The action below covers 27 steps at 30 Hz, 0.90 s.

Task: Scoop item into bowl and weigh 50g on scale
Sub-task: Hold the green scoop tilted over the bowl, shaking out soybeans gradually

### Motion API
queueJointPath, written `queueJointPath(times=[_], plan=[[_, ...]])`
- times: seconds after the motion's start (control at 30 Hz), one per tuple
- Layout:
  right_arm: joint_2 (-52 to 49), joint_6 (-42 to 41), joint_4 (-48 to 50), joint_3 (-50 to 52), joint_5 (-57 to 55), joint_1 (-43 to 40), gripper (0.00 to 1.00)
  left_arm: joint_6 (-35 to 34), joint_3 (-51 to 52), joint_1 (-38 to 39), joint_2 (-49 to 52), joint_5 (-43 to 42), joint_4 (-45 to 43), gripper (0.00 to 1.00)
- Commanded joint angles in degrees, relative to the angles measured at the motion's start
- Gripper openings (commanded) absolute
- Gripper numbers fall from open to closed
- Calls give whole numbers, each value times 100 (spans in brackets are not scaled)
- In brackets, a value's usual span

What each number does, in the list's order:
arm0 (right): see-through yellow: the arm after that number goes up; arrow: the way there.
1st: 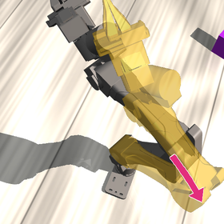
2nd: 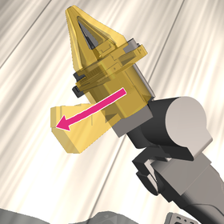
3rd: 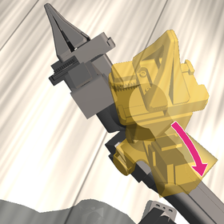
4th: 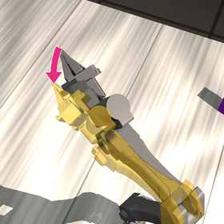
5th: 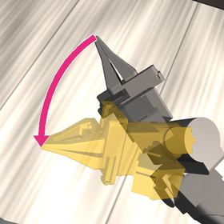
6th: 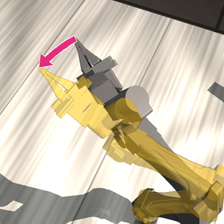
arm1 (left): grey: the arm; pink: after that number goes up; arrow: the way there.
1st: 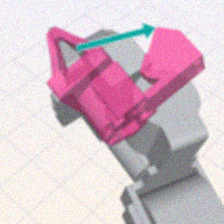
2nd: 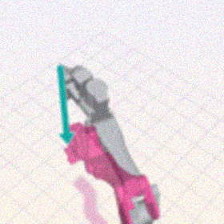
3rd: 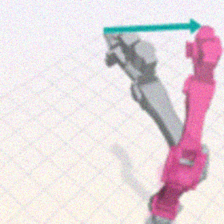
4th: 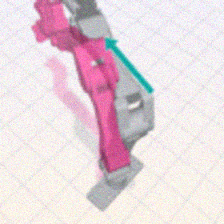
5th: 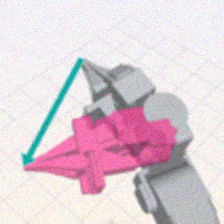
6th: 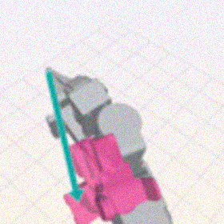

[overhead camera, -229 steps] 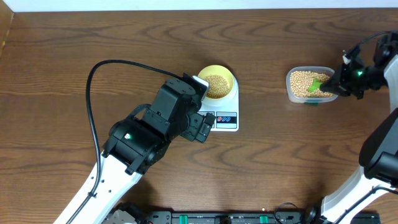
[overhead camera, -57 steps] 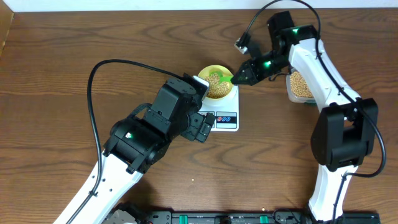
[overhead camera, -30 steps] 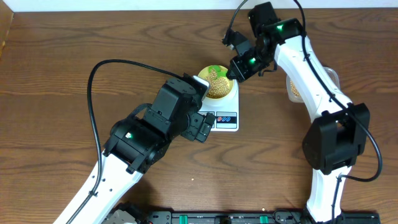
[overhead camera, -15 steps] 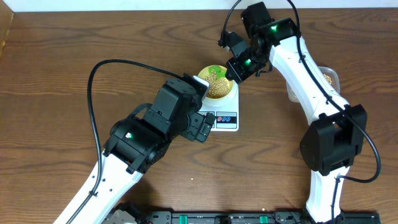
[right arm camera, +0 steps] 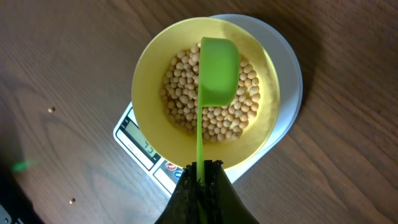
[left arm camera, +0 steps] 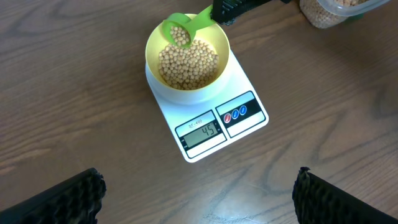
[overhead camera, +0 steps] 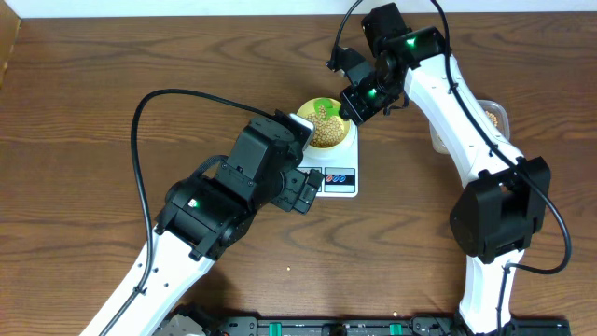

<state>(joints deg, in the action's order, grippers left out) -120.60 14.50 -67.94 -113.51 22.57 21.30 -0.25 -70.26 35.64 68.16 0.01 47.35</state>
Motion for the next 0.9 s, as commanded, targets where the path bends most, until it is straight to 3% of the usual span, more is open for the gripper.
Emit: queueJointPath(times=[0.0,0.87], plan=[[39,-33,-15,-116,4,44,1,-92,-68,-22,31,68,0,99],[37,-33,-66,-116,4,50,1,-92,-68,-22,31,68,0,99]])
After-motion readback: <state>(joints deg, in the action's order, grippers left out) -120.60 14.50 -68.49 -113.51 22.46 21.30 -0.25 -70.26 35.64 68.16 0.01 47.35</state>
